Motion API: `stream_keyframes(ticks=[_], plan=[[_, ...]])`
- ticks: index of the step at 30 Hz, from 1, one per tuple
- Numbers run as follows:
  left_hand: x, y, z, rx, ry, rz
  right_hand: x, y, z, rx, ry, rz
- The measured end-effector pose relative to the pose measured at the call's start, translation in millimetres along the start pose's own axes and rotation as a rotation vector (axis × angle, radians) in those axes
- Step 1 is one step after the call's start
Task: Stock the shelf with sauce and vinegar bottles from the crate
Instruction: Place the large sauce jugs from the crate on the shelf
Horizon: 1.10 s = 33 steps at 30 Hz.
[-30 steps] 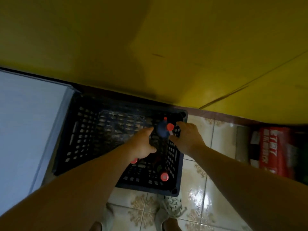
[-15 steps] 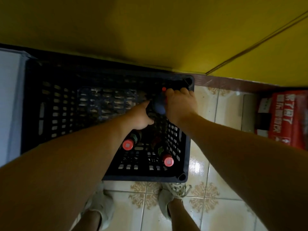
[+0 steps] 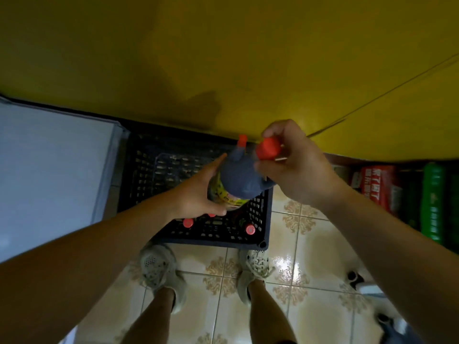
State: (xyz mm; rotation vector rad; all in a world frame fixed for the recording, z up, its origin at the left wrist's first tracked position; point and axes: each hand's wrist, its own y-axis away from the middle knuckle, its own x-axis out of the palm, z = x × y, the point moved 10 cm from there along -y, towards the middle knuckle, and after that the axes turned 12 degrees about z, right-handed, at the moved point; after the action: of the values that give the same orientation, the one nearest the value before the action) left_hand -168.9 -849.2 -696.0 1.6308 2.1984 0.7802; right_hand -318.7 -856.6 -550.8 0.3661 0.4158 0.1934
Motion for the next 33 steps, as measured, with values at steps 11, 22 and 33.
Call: stream_keyframes(ticks=[11, 22, 33], plan=[[7, 246, -267, 0.366, 0.155, -0.576, -94, 97, 296, -0.266, -0.367, -0.271], [66, 431, -403, 0.625, 0.166, -0.980, -67, 161, 483, -0.456, -0.161, 0.180], [112, 599, -349, 0.644, 0.194, -1.383, 83, 237, 593, -0.768, -0.061, 0.456]])
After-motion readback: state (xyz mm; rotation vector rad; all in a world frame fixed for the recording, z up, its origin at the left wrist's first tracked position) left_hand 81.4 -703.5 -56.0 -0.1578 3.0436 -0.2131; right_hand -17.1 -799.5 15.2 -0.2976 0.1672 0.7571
